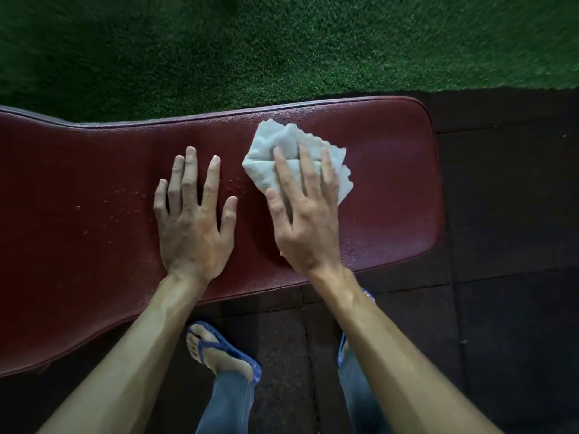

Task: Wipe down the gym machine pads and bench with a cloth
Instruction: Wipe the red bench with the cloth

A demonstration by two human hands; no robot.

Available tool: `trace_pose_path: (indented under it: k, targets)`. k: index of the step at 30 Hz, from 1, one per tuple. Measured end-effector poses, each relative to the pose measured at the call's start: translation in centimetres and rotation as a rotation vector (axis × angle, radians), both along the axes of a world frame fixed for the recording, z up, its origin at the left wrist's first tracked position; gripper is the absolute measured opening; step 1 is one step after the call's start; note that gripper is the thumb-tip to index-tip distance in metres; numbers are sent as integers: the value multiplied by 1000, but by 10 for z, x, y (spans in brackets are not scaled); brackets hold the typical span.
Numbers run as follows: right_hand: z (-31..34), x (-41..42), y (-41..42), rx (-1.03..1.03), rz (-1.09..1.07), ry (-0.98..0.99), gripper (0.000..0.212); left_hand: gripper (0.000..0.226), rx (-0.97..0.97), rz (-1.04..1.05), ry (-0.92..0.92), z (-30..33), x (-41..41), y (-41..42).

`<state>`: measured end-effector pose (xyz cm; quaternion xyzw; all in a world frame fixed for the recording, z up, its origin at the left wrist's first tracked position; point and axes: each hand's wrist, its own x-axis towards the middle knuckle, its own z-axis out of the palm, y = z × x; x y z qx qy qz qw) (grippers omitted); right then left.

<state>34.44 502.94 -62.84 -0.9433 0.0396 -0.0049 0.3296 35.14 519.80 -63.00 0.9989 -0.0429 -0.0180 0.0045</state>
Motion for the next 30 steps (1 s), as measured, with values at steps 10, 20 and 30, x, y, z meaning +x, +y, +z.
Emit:
trace_pose_path:
  k: [10, 20, 30]
  targets:
    - [-21, -29, -105, 11, -251, 141, 59, 48, -185, -1, -124, 29, 13, -110]
    - [-31, -40, -98, -164, -210, 142, 56, 48, -70, -61, -12, 12, -66, -67]
    - [-32, -38, -89, -199, -255, 154, 58, 55, -94, 122, -13, 12, 63, -68]
